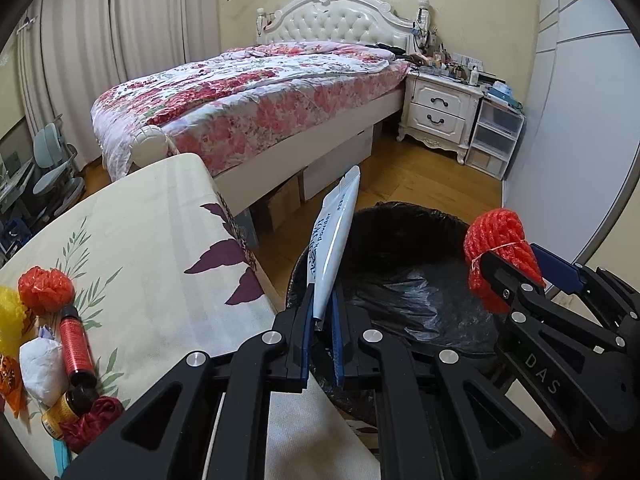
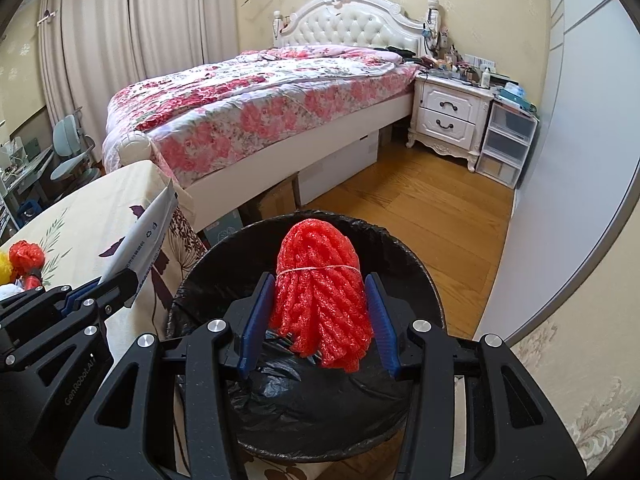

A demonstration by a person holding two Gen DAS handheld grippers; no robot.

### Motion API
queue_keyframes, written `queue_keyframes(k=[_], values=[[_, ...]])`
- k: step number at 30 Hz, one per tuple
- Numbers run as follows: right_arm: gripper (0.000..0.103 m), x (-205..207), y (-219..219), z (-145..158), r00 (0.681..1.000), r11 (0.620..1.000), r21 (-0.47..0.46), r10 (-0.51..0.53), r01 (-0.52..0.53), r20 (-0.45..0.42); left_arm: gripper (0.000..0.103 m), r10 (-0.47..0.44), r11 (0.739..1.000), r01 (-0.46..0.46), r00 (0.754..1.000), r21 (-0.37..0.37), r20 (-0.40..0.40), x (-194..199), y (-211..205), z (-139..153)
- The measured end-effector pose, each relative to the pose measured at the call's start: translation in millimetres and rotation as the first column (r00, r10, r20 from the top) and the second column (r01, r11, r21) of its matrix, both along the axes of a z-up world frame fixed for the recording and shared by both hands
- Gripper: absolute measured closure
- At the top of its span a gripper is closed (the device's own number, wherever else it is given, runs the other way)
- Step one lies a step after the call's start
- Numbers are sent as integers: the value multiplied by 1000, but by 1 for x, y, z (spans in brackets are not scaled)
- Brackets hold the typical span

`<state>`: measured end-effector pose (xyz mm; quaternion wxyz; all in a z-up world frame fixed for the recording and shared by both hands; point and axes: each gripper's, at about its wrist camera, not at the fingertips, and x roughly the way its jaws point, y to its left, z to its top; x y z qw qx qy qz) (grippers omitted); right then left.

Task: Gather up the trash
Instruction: 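Carry both items over the black bin and open both tools to drop them, then move the left tool back to the bed and grasp the teal-capped tube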

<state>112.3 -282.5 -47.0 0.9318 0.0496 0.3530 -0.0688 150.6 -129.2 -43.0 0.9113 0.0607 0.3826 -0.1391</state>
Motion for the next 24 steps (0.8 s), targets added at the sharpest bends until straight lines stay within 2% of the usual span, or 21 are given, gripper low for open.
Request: queue_keyframes(k=[3, 5, 6, 8, 13, 20, 24], values=[[55, 1, -4, -2, 1000, 1000, 3, -11, 11, -4, 89, 0, 1000, 0, 1000, 0, -11, 3, -4, -4], [51, 0, -4, -3, 1000, 1000, -6, -18, 18, -2, 69, 5, 1000, -5, 1000, -1, -16, 2, -3, -5], [49, 0, -4, -3, 1000, 1000, -15, -26, 26, -1, 64, 10, 1000, -10, 1000, -4, -15, 2, -2, -5], [45, -1, -6, -2, 999, 999, -25, -39, 39, 3, 46, 27, 1000, -27, 1000, -13, -11, 4, -1, -5], [43, -6, -10, 1, 998, 998, -24, -64, 64, 2, 30, 64, 998, -64, 998, -23, 0, 3, 8, 0], [37, -19, -7, 12, 998, 998, -6, -60, 60, 15, 25, 103, 994, -102, 995, -44, 6, -9, 30, 14], [36, -30, 3, 20, 999, 999, -3, -41, 41, 21, 25, 117, 993, -117, 993, -20, 25, -23, 43, 19]])
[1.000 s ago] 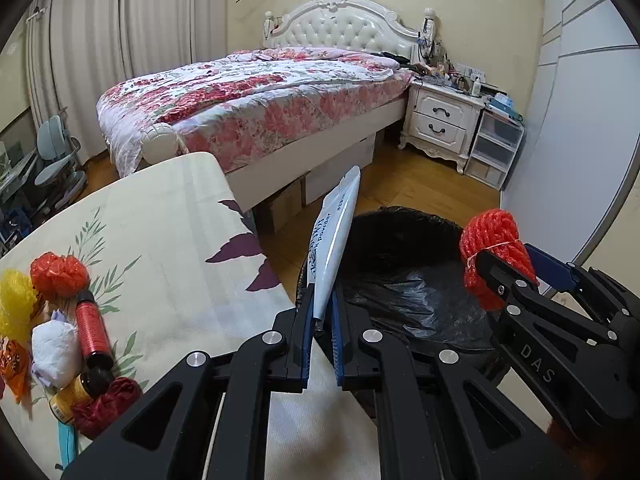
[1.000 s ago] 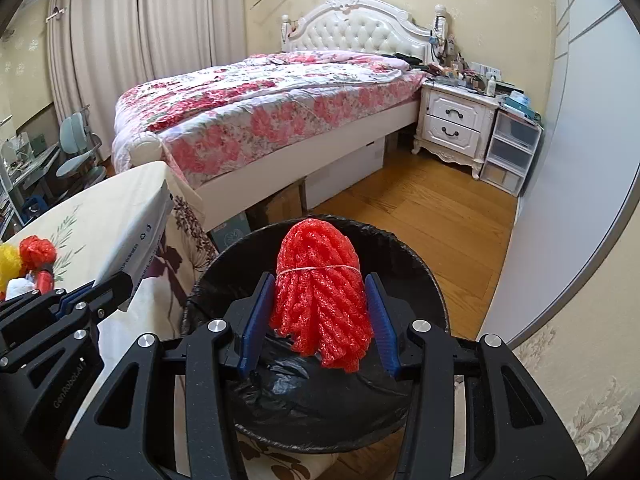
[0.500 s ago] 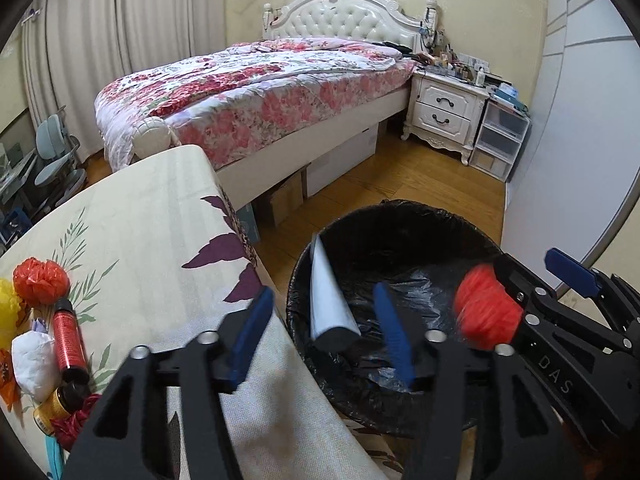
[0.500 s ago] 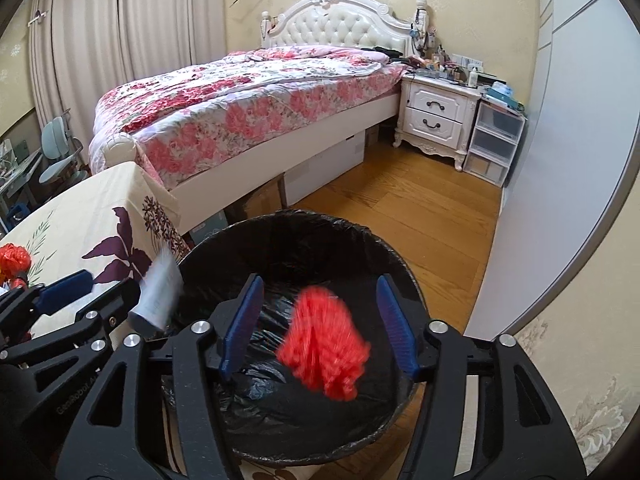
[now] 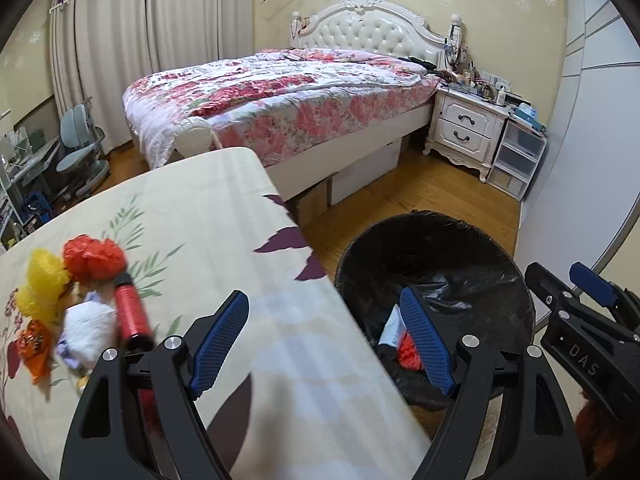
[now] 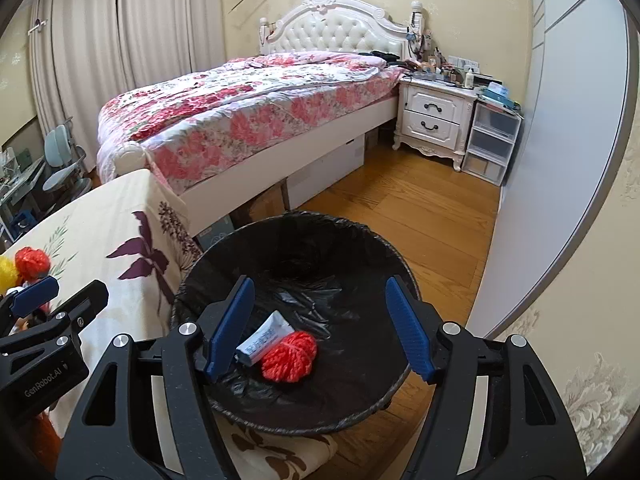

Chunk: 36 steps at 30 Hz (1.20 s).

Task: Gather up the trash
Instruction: 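Move the left tool back to the bed and grasp the teal-capped tube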

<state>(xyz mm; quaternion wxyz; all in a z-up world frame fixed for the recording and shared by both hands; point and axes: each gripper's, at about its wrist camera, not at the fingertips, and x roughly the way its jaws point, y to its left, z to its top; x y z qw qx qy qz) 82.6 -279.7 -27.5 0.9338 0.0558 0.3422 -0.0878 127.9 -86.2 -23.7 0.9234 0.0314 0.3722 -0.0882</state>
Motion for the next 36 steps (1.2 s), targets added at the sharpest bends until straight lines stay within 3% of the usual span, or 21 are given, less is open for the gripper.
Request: queue_keyframes(k=[24, 34, 36], values=[[36, -55, 84, 2, 984, 984, 10, 178, -178, -10, 25, 187, 982, -187, 982, 36, -1, -64, 108, -4], [36, -62, 116, -1, 968, 968, 19, 251, -251, -17, 25, 269, 963, -266, 962, 53, -53, -79, 156, -21], [36, -62, 122, -1, 964, 964, 17, 265, -265, -19, 30, 275, 961, -272, 959, 54, -74, -80, 162, -26]])
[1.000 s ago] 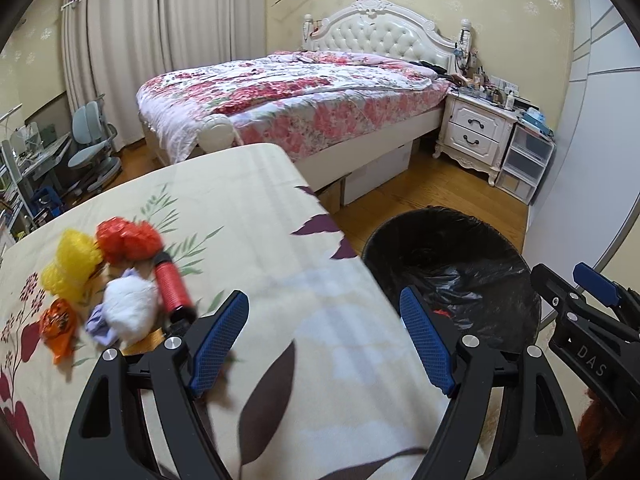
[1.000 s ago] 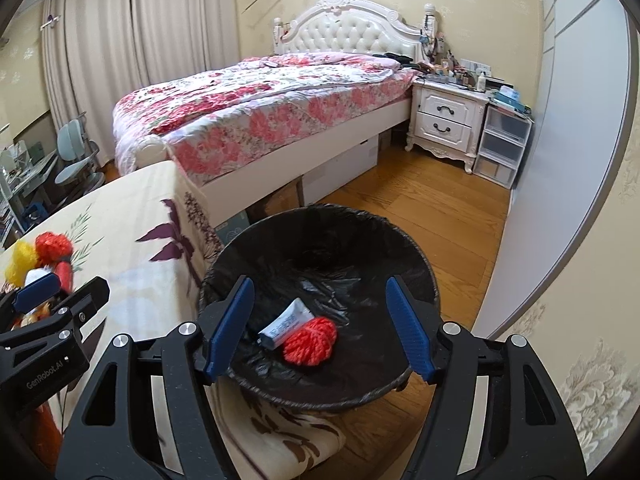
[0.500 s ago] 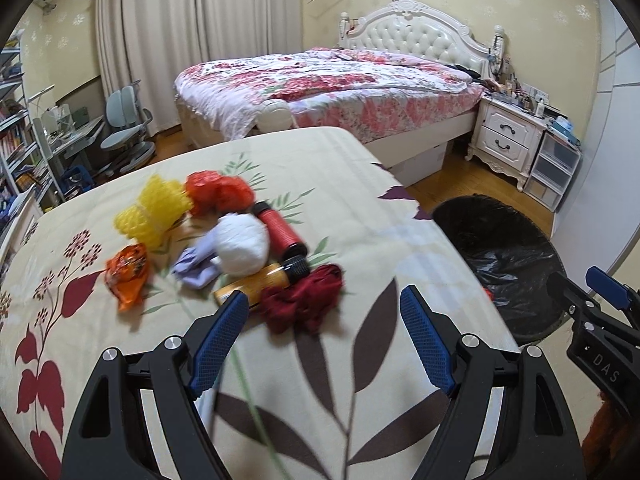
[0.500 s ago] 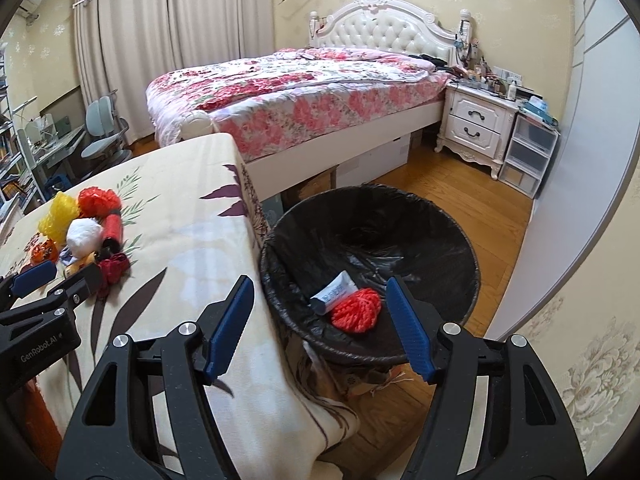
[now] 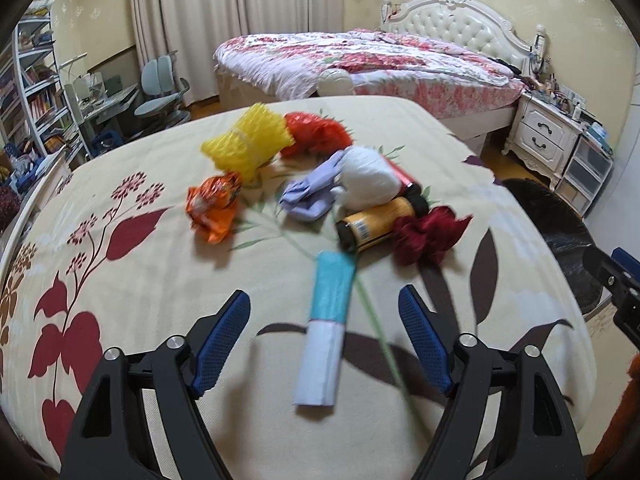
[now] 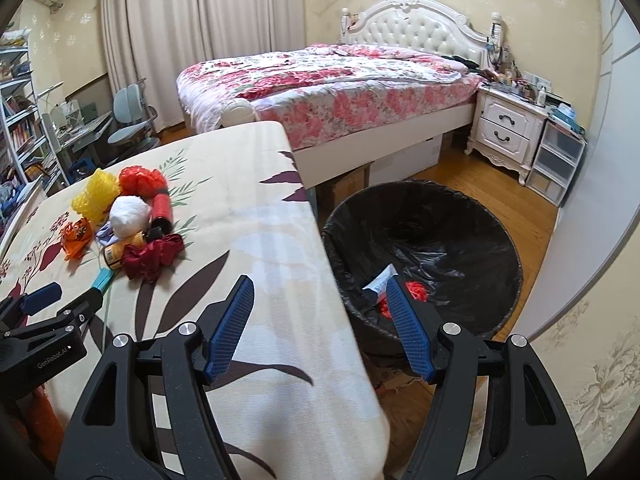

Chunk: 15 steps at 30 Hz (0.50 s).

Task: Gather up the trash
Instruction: 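Move the left tool back to the bed and grasp the teal-capped tube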

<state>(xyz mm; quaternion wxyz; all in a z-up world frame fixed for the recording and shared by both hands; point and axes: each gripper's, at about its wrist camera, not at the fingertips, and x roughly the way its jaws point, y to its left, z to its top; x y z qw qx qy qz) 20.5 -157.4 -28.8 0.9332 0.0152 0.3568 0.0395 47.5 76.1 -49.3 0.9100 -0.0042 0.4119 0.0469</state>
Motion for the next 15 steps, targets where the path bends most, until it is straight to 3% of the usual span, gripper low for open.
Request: queue_keyframes(k=[7, 9, 10, 15], values=[[36, 0, 18, -3, 999, 999, 8, 41, -41, -12, 54, -18, 1000, 18, 999, 3, -51, -3, 10, -11], [36, 0, 23, -3, 999, 999, 10, 53, -53, -14, 66, -37, 999, 37, 998, 14, -42, -5, 9, -11], [36, 0, 26, -3, 998, 998, 10, 60, -59, -15, 80, -31, 999, 32, 999, 30, -37, -5, 9, -11], [36, 1, 44, -3, 994, 994, 19, 107, -106, -21, 85, -23, 1000, 23, 1000, -2, -17, -10, 20, -9]])
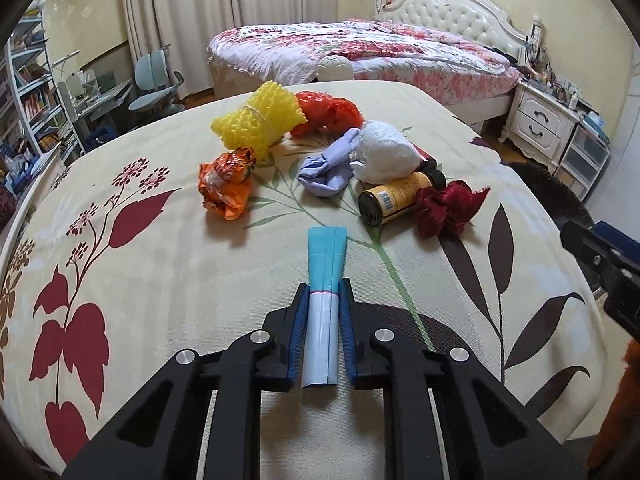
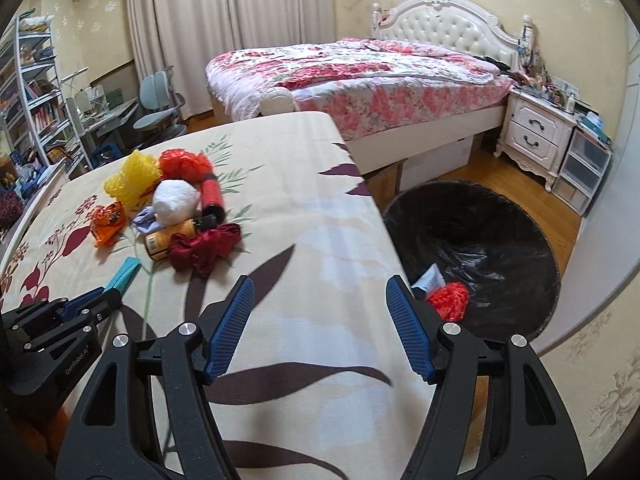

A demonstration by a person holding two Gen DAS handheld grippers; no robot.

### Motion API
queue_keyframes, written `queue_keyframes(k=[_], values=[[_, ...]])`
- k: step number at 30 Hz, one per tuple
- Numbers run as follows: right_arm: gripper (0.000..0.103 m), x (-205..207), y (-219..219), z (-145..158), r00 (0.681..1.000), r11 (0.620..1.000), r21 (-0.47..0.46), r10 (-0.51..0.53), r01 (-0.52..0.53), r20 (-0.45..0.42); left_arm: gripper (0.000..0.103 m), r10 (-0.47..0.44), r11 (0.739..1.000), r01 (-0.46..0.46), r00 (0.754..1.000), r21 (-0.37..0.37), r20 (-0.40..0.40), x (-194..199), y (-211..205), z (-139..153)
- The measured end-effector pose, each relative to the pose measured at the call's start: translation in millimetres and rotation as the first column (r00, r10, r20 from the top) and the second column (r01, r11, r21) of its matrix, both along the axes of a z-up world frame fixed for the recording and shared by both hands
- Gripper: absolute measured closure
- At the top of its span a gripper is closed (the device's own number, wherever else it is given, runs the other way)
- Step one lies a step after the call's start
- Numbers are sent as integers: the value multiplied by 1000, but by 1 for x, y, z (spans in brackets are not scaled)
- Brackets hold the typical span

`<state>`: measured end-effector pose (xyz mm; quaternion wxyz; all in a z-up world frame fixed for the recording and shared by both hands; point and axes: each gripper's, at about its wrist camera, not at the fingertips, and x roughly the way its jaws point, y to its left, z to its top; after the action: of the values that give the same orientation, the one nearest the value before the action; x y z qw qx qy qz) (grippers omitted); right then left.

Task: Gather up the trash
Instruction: 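Move the left tool back to the bed and grasp the teal-capped tube, then grasp the dark red ribbon with the right tool while the left holds the tube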

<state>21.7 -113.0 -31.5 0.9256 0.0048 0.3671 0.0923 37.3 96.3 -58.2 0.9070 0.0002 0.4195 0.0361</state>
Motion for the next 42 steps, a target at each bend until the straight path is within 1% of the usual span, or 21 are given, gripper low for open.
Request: queue_keyframes(k=[2, 7, 12, 15, 20, 21, 22, 23, 24, 27, 35, 42], values=[[36, 0, 9, 0, 1000, 1000, 0, 22, -22, -1, 86, 11, 1000, -11, 1000, -2, 21, -3, 5, 4], [36, 7, 37, -2, 996, 996, 8, 86, -86, -16, 86, 58, 998, -59, 997, 21, 55, -6, 23, 12], [34, 20, 65, -6, 990, 991, 4, 133, -132, -46, 86, 106, 994, -108, 992, 22, 61, -2, 44, 14], [31, 29, 78, -10, 989, 990, -10, 138, -139, -61, 86, 129, 991, -131, 989, 32, 68, 0, 55, 15], [31, 44, 86, -18, 987, 991, -23, 126, -129, -97, 86, 149, 988, -151, 986, 22, 69, 2, 63, 14], [33, 45, 86, -20, 986, 991, -27, 127, -131, -107, 86, 150, 988, -152, 986, 21, 69, 2, 64, 14], [43, 45, 85, -21, 985, 991, -25, 131, -134, -111, 86, 151, 988, -152, 986, 20, 69, 2, 64, 14], [50, 45, 84, -22, 984, 990, -22, 137, -140, -119, 86, 151, 988, -152, 986, 17, 68, 3, 64, 14], [54, 45, 83, -23, 982, 989, -16, 143, -146, -125, 86, 149, 989, -150, 986, 13, 69, 3, 63, 14], [60, 43, 77, -22, 982, 989, -10, 142, -145, -120, 86, 142, 990, -143, 987, 6, 71, 2, 60, 14], [61, 28, 49, -12, 990, 994, -2, 110, -111, -83, 86, 102, 995, -103, 991, 0, 88, 0, 41, 19], [61, 18, 19, 1, 997, 998, -17, 62, -63, -37, 86, 56, 998, -55, 990, -12, 126, -4, 17, 31]])
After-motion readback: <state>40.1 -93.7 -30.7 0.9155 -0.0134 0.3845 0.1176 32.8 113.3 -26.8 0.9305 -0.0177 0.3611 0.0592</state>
